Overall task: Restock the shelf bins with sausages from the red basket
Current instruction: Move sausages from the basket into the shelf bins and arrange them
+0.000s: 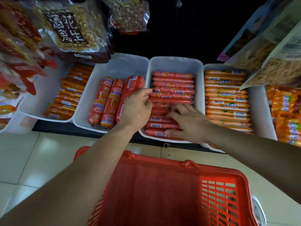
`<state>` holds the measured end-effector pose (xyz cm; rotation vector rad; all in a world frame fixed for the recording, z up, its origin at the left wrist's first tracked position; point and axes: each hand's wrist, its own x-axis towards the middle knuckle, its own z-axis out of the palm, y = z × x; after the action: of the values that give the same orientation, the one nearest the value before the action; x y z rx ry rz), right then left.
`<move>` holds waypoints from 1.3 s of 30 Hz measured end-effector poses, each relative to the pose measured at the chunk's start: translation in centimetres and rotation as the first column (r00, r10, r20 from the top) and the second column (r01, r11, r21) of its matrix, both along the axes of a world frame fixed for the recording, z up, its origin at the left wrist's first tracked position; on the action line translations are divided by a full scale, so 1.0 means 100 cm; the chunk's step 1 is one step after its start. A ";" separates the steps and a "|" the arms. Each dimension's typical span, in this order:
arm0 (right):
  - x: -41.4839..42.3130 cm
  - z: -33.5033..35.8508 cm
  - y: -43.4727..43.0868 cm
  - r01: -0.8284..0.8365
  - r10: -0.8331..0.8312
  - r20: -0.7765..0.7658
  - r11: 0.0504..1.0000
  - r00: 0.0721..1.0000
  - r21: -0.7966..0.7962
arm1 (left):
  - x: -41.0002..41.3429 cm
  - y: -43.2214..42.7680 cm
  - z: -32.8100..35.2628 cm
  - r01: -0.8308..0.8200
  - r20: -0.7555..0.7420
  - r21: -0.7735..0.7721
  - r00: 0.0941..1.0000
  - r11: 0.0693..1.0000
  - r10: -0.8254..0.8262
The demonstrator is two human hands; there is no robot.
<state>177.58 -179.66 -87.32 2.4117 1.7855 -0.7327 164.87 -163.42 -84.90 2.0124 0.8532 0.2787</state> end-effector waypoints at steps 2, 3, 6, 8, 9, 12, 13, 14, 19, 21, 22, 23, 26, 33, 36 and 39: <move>0.003 0.004 0.004 0.000 0.000 0.014 1.000 1.000 0.025 | -0.004 0.001 0.001 -0.006 -0.006 0.028 1.000 1.000 0.007; 0.003 0.006 0.005 -0.011 0.010 0.009 1.000 1.000 0.026 | -0.007 0.000 0.002 -0.004 -0.008 0.036 1.000 0.999 0.004; 0.002 0.003 0.008 0.020 -0.019 -0.064 1.000 0.998 0.011 | -0.012 -0.001 0.002 0.024 -0.018 0.033 1.000 0.999 -0.023; 0.003 0.001 0.012 0.027 -0.028 -0.084 1.000 0.996 -0.014 | -0.012 -0.001 0.003 0.041 -0.016 0.026 0.999 0.999 -0.041; 0.004 0.002 0.013 0.030 -0.033 -0.091 0.999 0.995 -0.031 | -0.011 -0.001 0.004 0.040 -0.013 0.021 0.999 0.999 -0.040; 0.005 0.005 0.014 0.013 -0.014 -0.059 1.000 0.998 -0.026 | -0.008 0.000 0.008 0.007 -0.012 -0.016 1.000 1.000 -0.007; 0.006 0.006 0.014 -0.007 0.007 -0.027 1.000 1.000 -0.001 | -0.008 0.001 0.008 -0.004 -0.007 -0.026 1.000 1.000 0.004; 0.007 0.007 0.014 -0.023 0.023 -0.002 0.999 1.000 0.023 | -0.009 0.001 0.008 -0.012 -0.001 -0.034 1.000 0.999 0.012; 0.004 0.009 0.010 -0.031 0.029 0.046 0.998 0.999 0.063 | -0.012 -0.001 0.010 0.008 0.004 -0.061 1.000 0.998 -0.008; 0.005 0.007 0.010 -0.083 0.082 0.063 0.997 0.995 0.010 | -0.012 -0.002 0.010 0.015 0.010 -0.064 1.000 0.998 -0.014; 0.007 0.008 0.012 -0.087 0.088 0.048 0.996 0.995 -0.021 | -0.012 -0.001 0.010 0.016 0.014 -0.066 1.000 0.998 -0.016; 0.011 0.010 0.015 -0.080 0.082 0.028 0.995 0.996 -0.052 | -0.011 -0.001 0.010 0.017 0.017 -0.066 1.000 0.998 -0.016; 0.016 0.015 0.023 -0.074 0.075 0.022 0.996 0.997 -0.049 | -0.010 0.002 0.008 0.010 0.021 -0.061 1.000 0.998 -0.008; 0.024 0.012 0.027 -0.047 0.054 0.067 0.995 0.996 -0.093 | -0.006 0.009 0.003 -0.027 0.038 -0.087 0.999 0.996 0.030; 0.038 0.017 0.041 0.029 -0.028 0.025 0.999 0.999 -0.037 | -0.002 0.012 0.002 -0.041 0.051 -0.113 0.998 0.993 0.047; 0.060 0.019 0.060 0.157 -0.157 -0.003 0.983 0.988 0.097 | 0.005 0.016 0.001 -0.068 0.072 -0.127 0.994 0.990 0.078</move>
<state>183.60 -173.68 -85.38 2.6393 1.6815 -0.6665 165.36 -161.81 -84.77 1.8459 0.8757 0.3348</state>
